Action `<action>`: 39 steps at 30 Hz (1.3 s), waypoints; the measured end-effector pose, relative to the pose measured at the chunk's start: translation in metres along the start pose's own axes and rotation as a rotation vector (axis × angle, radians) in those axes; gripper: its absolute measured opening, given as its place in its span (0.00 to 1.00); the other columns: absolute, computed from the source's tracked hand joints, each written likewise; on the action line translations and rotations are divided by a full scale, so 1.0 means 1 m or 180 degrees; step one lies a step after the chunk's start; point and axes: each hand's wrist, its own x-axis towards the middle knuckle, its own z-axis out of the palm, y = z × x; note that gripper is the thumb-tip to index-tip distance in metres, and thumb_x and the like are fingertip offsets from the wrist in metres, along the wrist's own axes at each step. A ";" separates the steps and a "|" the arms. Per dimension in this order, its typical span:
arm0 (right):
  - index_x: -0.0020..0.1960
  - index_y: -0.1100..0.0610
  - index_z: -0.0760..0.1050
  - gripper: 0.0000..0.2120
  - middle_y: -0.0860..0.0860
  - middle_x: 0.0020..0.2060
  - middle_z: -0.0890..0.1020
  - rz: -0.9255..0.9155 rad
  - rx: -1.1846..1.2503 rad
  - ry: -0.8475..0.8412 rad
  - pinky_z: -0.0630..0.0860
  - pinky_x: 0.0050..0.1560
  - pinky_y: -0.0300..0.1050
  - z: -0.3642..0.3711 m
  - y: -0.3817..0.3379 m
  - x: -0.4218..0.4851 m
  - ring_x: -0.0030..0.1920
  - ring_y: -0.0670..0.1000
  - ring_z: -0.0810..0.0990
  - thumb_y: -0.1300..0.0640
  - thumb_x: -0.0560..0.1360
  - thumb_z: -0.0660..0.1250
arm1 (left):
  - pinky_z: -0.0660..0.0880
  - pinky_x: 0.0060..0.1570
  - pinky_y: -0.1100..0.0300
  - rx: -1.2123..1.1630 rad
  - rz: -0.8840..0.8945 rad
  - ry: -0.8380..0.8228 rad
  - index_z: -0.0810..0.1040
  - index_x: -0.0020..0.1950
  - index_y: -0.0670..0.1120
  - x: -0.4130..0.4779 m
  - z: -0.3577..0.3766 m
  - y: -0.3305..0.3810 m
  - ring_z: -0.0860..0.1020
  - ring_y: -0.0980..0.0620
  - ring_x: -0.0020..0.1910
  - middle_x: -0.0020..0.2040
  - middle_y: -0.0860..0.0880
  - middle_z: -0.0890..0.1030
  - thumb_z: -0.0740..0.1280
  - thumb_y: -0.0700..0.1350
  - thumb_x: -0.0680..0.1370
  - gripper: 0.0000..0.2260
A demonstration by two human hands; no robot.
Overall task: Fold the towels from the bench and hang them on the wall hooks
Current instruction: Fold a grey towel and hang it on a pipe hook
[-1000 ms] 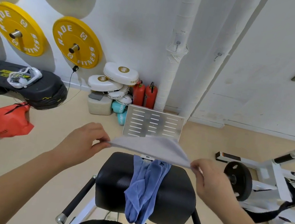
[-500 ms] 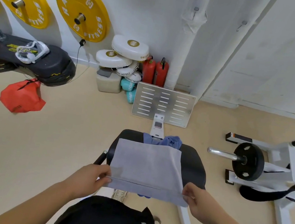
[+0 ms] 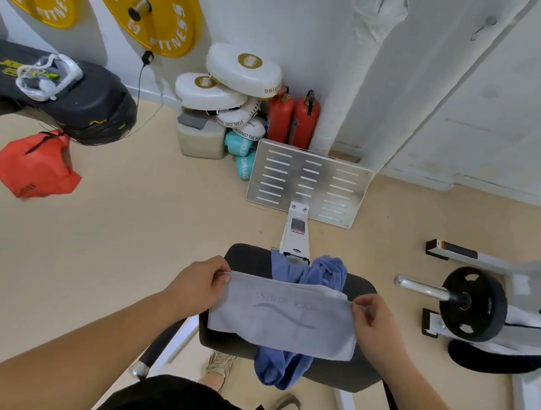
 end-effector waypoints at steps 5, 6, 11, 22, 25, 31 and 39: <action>0.55 0.51 0.75 0.03 0.49 0.42 0.82 0.0232 -0.0041 -0.0092 0.71 0.38 0.38 0.009 -0.004 0.040 0.42 0.49 0.80 0.53 0.82 0.64 | 0.71 0.42 0.63 0.0127 -0.0238 -0.0212 0.74 0.53 0.54 0.046 0.003 -0.010 0.79 0.52 0.45 0.46 0.53 0.81 0.60 0.50 0.83 0.04; 0.54 0.51 0.75 0.03 0.49 0.42 0.83 0.0257 -0.0068 -0.0110 0.71 0.37 0.38 0.011 -0.003 0.048 0.42 0.48 0.80 0.54 0.82 0.64 | 0.72 0.43 0.62 0.0178 -0.0292 -0.0252 0.74 0.52 0.54 0.053 0.004 -0.012 0.79 0.52 0.45 0.46 0.53 0.81 0.60 0.51 0.83 0.04; 0.57 0.53 0.76 0.06 0.50 0.47 0.83 0.0453 -0.0308 -0.0276 0.74 0.42 0.40 0.026 0.003 0.078 0.44 0.48 0.80 0.54 0.82 0.64 | 0.78 0.51 0.57 0.0443 -0.0510 -0.0463 0.74 0.53 0.55 0.073 0.013 -0.025 0.79 0.51 0.49 0.52 0.52 0.81 0.59 0.50 0.83 0.05; 0.60 0.54 0.80 0.11 0.52 0.53 0.84 0.0783 -0.0284 -0.0666 0.79 0.57 0.50 0.027 0.003 0.073 0.53 0.55 0.81 0.57 0.78 0.69 | 0.77 0.62 0.57 0.0312 -0.0695 -0.1000 0.74 0.68 0.51 0.068 0.022 -0.018 0.79 0.49 0.60 0.64 0.50 0.80 0.69 0.51 0.76 0.21; 0.49 0.53 0.78 0.04 0.55 0.46 0.82 0.0891 -0.0085 -0.0758 0.79 0.47 0.45 0.022 -0.001 0.063 0.48 0.54 0.80 0.59 0.75 0.70 | 0.80 0.49 0.58 0.0194 -0.0908 -0.0914 0.77 0.51 0.50 0.059 0.016 -0.014 0.80 0.51 0.47 0.48 0.50 0.81 0.71 0.50 0.70 0.11; 0.51 0.61 0.74 0.06 0.64 0.49 0.77 0.0930 0.0497 -0.0565 0.74 0.44 0.50 0.013 -0.008 0.048 0.44 0.56 0.75 0.62 0.74 0.66 | 0.71 0.39 0.59 -0.1069 -0.1074 -0.0354 0.76 0.44 0.45 0.029 0.002 -0.007 0.74 0.51 0.39 0.41 0.48 0.77 0.71 0.45 0.71 0.07; 0.53 0.52 0.71 0.06 0.57 0.50 0.78 0.0665 0.0853 -0.0586 0.81 0.55 0.59 0.038 -0.034 0.005 0.54 0.60 0.80 0.57 0.78 0.66 | 0.76 0.44 0.57 -0.1507 -0.0898 0.0730 0.75 0.49 0.48 -0.020 -0.021 -0.022 0.80 0.46 0.47 0.46 0.48 0.81 0.68 0.51 0.80 0.07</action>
